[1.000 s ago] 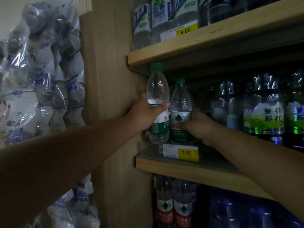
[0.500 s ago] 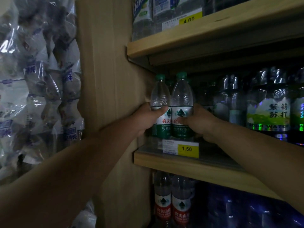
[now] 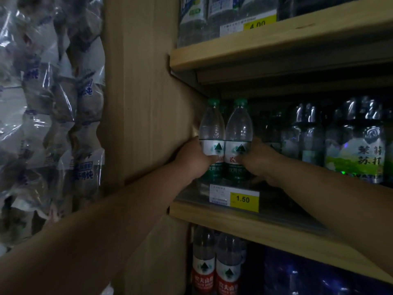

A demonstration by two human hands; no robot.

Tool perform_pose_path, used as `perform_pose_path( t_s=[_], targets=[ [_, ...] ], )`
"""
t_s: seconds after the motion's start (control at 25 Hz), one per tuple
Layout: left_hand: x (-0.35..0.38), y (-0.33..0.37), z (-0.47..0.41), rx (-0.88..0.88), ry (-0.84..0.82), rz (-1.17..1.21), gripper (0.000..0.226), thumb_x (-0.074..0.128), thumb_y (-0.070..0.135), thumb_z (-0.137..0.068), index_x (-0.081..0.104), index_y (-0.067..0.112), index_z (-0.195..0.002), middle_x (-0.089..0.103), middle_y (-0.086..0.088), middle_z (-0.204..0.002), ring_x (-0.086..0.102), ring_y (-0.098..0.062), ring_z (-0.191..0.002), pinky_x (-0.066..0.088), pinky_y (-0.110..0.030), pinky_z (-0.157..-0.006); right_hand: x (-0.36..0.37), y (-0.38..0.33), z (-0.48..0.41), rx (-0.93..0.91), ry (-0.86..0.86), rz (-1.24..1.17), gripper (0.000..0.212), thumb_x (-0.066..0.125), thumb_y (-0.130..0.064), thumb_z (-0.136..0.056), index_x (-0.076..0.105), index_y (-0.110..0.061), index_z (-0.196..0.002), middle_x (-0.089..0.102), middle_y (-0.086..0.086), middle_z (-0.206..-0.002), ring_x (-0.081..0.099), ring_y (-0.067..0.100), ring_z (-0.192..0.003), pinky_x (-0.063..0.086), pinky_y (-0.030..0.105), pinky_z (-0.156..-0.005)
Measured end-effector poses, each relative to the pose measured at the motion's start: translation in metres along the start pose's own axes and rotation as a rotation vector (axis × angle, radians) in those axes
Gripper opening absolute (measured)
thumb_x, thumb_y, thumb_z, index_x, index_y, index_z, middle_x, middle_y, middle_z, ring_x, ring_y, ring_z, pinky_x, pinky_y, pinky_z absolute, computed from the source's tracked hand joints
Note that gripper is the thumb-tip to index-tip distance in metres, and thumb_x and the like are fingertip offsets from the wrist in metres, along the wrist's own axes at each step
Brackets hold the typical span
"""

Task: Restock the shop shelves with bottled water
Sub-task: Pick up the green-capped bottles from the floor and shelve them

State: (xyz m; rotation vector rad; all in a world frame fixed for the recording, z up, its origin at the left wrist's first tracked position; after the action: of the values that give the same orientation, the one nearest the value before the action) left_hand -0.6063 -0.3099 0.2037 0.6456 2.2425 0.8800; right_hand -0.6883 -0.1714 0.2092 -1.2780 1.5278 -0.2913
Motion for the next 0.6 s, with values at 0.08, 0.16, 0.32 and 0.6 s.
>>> perform_pose_path(
  t_s=[0.08,0.16,0.32,0.6],
  targets=[
    [0.004,-0.005,-0.007,-0.013,0.009,-0.004,0.052,0.075,0.012,-0.083,0.052,0.013,-0.13,0.062,-0.006,-0.129,0.06,-0.023,-0.116,0.048,-0.036,-0.099,0.002,0.002,-0.005,0.021,0.008,0.038,0.07,0.066,-0.015,-0.089,0.026,-0.012,-0.147,0.053,0.013,-0.133,0.056,0.03,-0.115,0.053,0.047,-0.093],
    [0.008,-0.007,-0.015,0.006,-0.015,-0.05,0.05,0.074,0.012,-0.085,0.053,0.012,-0.131,0.061,-0.006,-0.13,0.059,-0.023,-0.116,0.047,-0.03,-0.096,0.004,0.002,-0.012,0.041,0.029,0.092,0.071,0.066,-0.014,-0.09,0.024,-0.009,-0.147,0.053,0.014,-0.133,0.056,0.031,-0.115,0.053,0.045,-0.092],
    [0.01,-0.015,-0.039,-0.01,-0.062,-0.261,0.044,0.074,0.025,-0.086,0.061,0.011,-0.126,0.065,-0.009,-0.126,0.062,-0.024,-0.108,0.05,-0.031,-0.09,0.01,0.002,-0.026,0.054,0.053,0.187,0.075,0.063,-0.012,-0.091,0.016,-0.002,-0.148,0.05,0.019,-0.134,0.054,0.032,-0.117,0.052,0.043,-0.094],
    [0.023,-0.035,-0.071,-0.028,-0.058,-0.39,0.033,0.067,0.018,-0.09,0.061,0.009,-0.122,0.065,-0.012,-0.121,0.063,-0.026,-0.105,0.054,-0.035,-0.089,0.017,0.004,-0.042,0.075,0.079,0.301,0.081,0.061,-0.013,-0.093,0.007,-0.001,-0.152,0.047,0.021,-0.138,0.054,0.031,-0.117,0.052,0.038,-0.091]
  ],
)
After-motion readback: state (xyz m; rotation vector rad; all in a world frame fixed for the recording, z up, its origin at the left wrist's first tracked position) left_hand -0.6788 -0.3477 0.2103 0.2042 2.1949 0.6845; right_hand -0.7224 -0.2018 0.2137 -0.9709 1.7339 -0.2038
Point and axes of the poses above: each hand's wrist, its own z-axis away from the middle knuckle, its own x-axis out of the palm, y = z × x, the point moved 6 cm from there along -z, towards the middle knuckle
